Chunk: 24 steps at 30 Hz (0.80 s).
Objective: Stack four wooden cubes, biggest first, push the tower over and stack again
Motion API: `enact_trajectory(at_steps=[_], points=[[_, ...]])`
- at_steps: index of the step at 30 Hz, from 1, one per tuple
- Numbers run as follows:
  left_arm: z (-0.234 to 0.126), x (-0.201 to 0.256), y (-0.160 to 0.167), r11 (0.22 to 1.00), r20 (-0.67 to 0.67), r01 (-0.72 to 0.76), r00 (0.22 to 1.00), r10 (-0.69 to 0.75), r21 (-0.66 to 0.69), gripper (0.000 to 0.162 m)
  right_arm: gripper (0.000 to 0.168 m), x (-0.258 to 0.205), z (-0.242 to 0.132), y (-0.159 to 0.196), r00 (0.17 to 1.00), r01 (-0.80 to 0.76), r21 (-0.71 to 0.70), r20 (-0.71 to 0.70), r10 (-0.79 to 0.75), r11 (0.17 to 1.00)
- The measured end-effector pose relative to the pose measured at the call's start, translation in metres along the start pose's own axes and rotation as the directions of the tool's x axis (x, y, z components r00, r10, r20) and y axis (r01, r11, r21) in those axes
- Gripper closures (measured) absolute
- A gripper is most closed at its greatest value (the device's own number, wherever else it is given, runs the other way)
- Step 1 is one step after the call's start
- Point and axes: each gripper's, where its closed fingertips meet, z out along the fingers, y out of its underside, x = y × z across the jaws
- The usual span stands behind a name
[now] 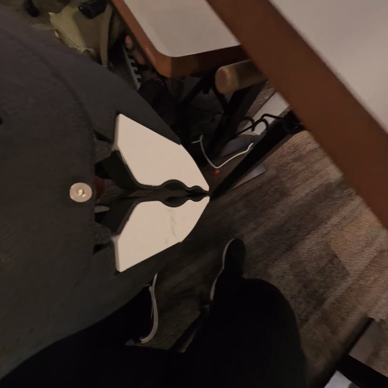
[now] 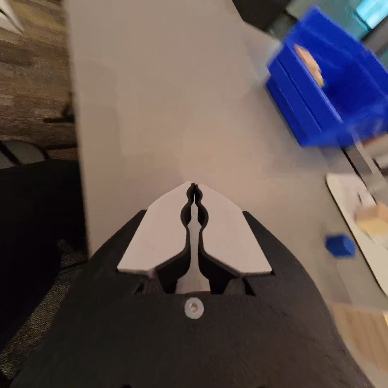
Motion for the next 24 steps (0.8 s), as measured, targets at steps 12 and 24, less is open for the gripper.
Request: enact_trajectory(at_steps=[12, 24], points=[[-0.007, -0.011, 0.097, 0.988, 0.064, 0.148, 0.987, -0.145, -0.038, 0.162, 0.167, -0.242, 0.1, -0.12, 0.782, 0.351, 0.266, 0.444, -0.438, 0.898], [-0.021, 0.001, 0.145, 0.967, 0.111, 0.234, 0.968, -0.223, -0.098, 0.162, 0.167, -0.279, 0.147, -0.119, 0.69, 0.377, 0.251, 0.566, -0.451, 0.892]])
